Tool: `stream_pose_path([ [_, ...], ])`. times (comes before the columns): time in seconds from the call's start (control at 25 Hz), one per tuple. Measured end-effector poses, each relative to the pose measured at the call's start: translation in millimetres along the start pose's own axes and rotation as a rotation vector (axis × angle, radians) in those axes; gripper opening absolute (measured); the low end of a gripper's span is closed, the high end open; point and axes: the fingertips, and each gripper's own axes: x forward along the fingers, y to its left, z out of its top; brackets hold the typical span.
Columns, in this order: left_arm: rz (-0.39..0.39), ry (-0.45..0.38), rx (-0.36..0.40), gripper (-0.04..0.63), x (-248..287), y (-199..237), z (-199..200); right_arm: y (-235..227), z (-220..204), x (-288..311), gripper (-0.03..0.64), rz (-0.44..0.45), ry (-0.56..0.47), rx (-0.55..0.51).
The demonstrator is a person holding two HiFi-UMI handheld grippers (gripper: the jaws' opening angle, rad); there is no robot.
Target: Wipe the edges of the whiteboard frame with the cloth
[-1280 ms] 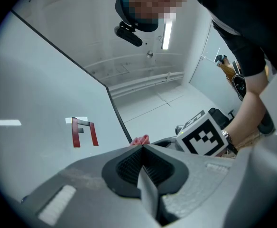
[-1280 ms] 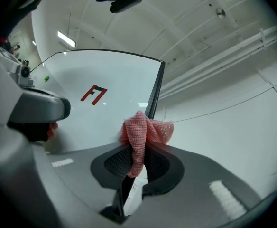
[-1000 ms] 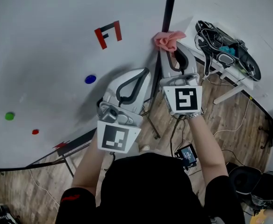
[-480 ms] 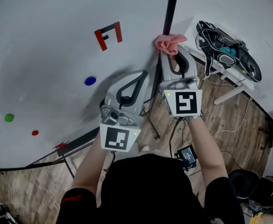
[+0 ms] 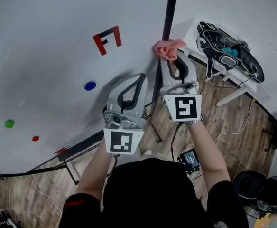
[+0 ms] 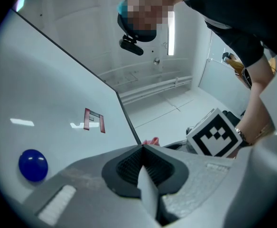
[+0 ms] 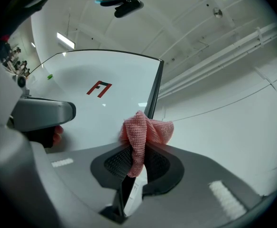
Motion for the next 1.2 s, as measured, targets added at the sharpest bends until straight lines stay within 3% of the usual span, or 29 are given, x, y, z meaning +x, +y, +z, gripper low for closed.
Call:
stream_pose_path([
  [0.24, 0.067, 0.01, -0.034, 0.002, -5.1, 3.7, -5.5, 1.1, -7.6, -3.4, 0.051, -0.009, -0.003, 0.003],
  [1.2, 0.105, 0.075, -0.029, 0.002, -20.6, -5.0, -29.6, 15.4, -56.8, -22.1, 0.051, -0.012, 0.117, 0.038],
])
